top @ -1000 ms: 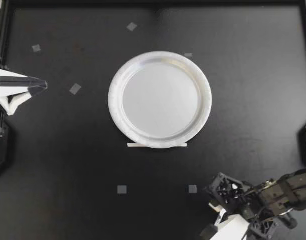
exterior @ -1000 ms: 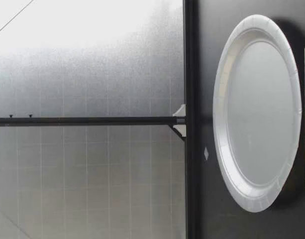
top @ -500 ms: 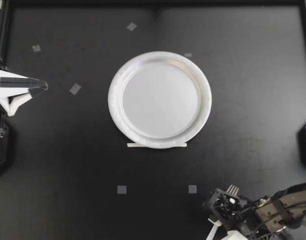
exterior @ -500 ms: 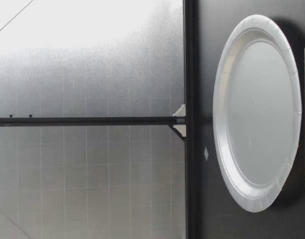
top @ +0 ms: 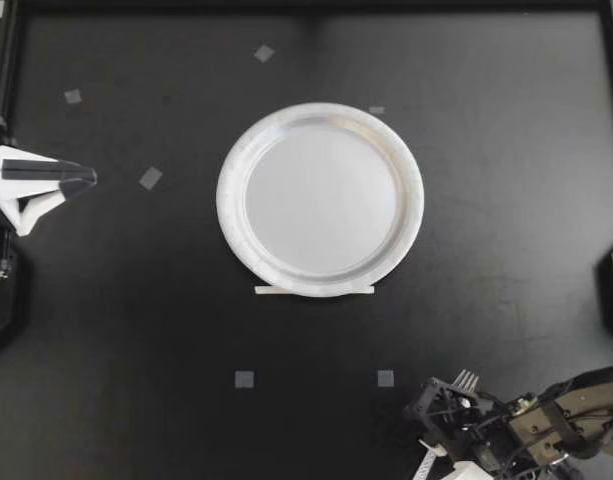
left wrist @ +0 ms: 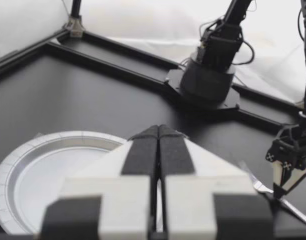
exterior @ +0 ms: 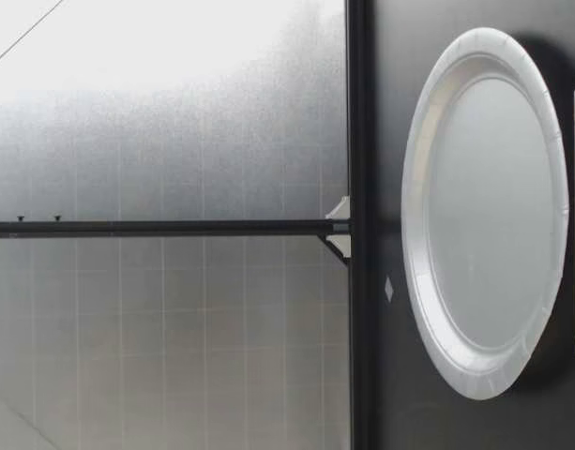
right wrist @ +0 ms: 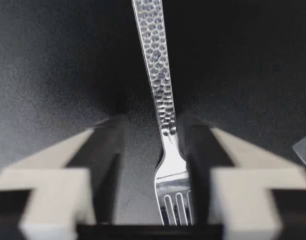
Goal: Pick up the fork and place it on the plate.
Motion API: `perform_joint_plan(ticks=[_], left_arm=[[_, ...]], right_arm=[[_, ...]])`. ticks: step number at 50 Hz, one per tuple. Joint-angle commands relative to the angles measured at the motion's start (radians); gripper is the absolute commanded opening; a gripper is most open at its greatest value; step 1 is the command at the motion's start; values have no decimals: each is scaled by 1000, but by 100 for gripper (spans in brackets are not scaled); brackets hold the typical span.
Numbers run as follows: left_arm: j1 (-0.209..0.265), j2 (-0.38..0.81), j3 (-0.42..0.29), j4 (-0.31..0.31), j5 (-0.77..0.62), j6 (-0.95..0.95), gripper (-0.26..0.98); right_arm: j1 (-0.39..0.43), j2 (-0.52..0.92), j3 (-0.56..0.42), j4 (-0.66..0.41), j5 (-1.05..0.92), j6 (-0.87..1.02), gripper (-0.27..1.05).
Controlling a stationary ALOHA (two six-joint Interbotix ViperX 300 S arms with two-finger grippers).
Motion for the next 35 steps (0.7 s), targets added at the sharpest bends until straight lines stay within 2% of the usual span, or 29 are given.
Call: perform_joint_plan(ticks=[1,21,35], left_arm=[[2,5,-12,2,-3,-2,-10],[2,5,8,2,-3,-5,-10],[2,2,18,2,-3,-5,-10]], right_arm=[[-2,-8,-20,-2,-5,0,40],[-12,9,-25,3,-2,9,38],[-15,12,-38,3,18,9,25]])
